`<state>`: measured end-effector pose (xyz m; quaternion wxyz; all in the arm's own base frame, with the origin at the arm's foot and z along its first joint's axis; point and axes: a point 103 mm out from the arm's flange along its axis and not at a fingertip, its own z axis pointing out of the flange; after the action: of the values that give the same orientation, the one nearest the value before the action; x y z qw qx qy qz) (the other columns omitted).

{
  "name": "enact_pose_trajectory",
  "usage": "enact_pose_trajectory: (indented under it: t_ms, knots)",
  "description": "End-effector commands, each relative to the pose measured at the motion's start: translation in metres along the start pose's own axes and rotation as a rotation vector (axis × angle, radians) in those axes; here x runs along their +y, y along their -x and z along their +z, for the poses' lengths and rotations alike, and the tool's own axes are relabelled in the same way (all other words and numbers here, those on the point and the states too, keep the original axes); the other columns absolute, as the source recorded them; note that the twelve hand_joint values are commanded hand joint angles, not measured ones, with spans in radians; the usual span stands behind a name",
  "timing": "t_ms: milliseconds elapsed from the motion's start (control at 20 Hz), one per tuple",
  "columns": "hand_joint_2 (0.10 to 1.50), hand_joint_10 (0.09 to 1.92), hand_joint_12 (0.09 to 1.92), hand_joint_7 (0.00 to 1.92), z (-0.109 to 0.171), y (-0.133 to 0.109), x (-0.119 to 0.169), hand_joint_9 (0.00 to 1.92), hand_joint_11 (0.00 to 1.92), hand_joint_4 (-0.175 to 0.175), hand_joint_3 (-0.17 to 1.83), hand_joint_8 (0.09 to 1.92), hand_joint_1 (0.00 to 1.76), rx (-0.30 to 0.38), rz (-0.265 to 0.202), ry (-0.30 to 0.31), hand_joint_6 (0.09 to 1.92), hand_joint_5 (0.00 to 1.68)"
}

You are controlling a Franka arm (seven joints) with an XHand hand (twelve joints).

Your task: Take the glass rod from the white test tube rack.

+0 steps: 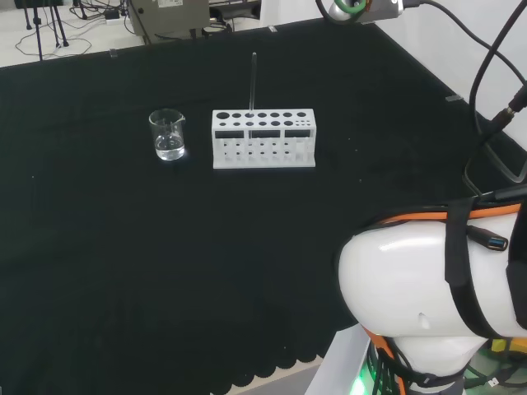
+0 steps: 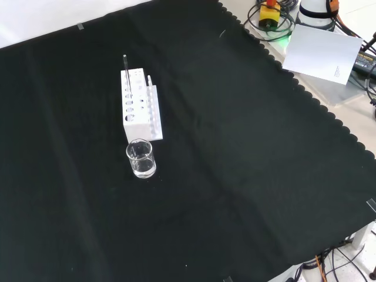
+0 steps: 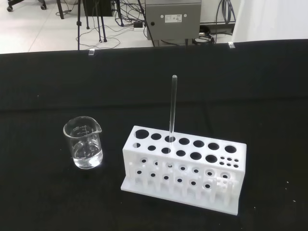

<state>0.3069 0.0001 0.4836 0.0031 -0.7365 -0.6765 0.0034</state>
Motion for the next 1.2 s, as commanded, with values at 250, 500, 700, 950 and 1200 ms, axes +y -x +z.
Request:
enact_pose_trajectory:
  t_ms: [250,500,700,950,1200]
  knots:
    - [0.86,0.47,0.64,0.01,0.003,-0.003,0.005,0.01,0.01,-0.104,0.52,0.23,0.57,-0.008,-0.001,-0.009,0.09,0.00]
    - [0.88,0.54,0.67,0.00,0.009,-0.007,0.015,0.00,0.00,-0.103,0.48,0.25,0.56,-0.016,0.005,-0.022,0.09,0.00]
    - [0.90,0.80,0.94,0.00,0.014,-0.011,0.032,0.04,0.00,-0.107,0.44,0.52,0.56,-0.025,0.000,-0.043,0.09,0.00]
    - [0.89,0.87,1.23,0.01,0.021,-0.015,0.061,0.16,0.00,-0.112,0.44,0.72,0.56,-0.017,-0.031,-0.055,0.09,0.03]
    - [0.89,0.89,1.31,0.03,0.028,-0.022,0.097,0.23,0.00,-0.114,0.45,0.77,0.56,-0.002,-0.048,-0.073,0.09,0.04]
